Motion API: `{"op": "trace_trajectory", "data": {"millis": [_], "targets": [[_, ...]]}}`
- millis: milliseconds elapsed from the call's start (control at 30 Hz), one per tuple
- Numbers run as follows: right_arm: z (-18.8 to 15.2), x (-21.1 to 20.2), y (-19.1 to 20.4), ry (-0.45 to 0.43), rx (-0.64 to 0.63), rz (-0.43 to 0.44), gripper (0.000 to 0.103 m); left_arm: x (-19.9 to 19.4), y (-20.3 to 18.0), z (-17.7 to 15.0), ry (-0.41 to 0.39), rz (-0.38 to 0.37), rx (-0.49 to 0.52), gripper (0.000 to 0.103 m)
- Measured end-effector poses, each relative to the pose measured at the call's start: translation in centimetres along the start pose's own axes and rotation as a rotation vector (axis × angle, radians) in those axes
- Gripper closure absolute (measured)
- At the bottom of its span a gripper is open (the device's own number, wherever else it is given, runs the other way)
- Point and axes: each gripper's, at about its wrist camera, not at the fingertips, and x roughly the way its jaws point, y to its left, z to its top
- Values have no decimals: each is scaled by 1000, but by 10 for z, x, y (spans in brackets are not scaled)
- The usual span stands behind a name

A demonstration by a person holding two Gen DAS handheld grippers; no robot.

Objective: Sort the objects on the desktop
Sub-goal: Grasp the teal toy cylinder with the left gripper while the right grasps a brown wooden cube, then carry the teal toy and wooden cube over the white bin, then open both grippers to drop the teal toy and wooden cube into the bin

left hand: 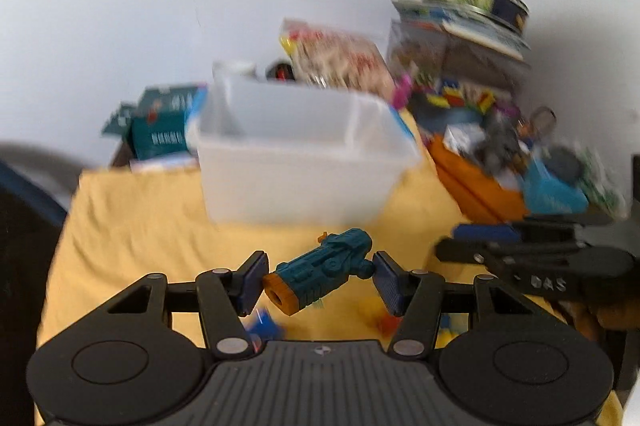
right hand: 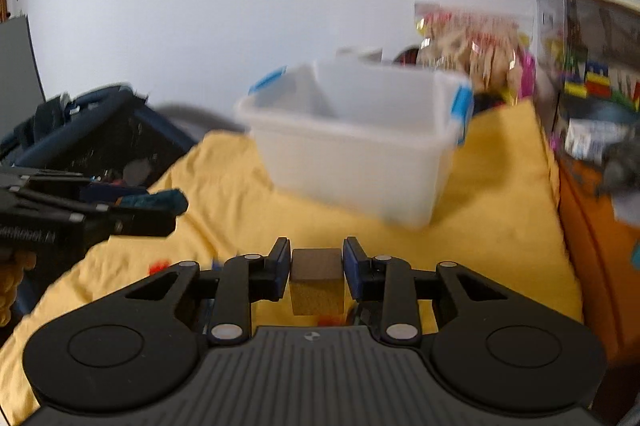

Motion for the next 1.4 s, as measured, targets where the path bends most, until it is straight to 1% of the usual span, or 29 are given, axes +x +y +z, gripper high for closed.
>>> {"op": "trace_trajectory", "data": {"millis": [100,233,367,500,600,667,700,733,767,867,933,1000,1100,1167,1200,1267,1333,1400], "targets": [[32,10,-9,-40,-5,-17,71,17,13,38,-21,14,-38,42],[74,27,-24,-88,6,-47,71,42,25,82,-58,54,-48,42],[101,49,-40,-89,32,-79,71,69,34,114,-56,72,-64,42],[111,73,-49,-60,48,-104,71,93,37,132,-42,96,-42,42],[115,87,-52,-40,41,-119,71,108,40,138,-28,94,-34,42],[116,97,-51,-7,33,-141,69,117,42,138,-13,99,-27,42],[115,101,-50,-2,25,-154,67,122,42,137,-3,106,-19,37],[115,101,-49,-4,18,-166,54,123,43,135,1,115,-12,32],[114,101,-50,-8,18,-166,47,124,44,132,1,126,-6,32],[108,86,-47,-34,11,-137,46,113,51,122,-10,123,-19,32],[100,67,-42,-55,7,-103,46,96,54,113,-24,111,-24,32],[82,43,-37,-67,-3,-55,46,71,55,94,-38,90,-24,32],[43,13,-29,-37,-17,-18,46,36,50,52,-13,71,-8,32],[8,-5,-23,7,-33,3,46,17,43,17,23,73,-2,32],[-12,-13,-20,35,-41,-1,46,9,39,-2,41,79,2,32],[-43,-23,-17,89,-27,11,46,-2,31,-34,79,91,-13,32],[-70,-25,-14,147,-20,9,46,-6,23,-61,125,86,-40,32],[-88,-21,-13,189,-7,6,47,-1,16,-83,180,89,-48,32]]}}
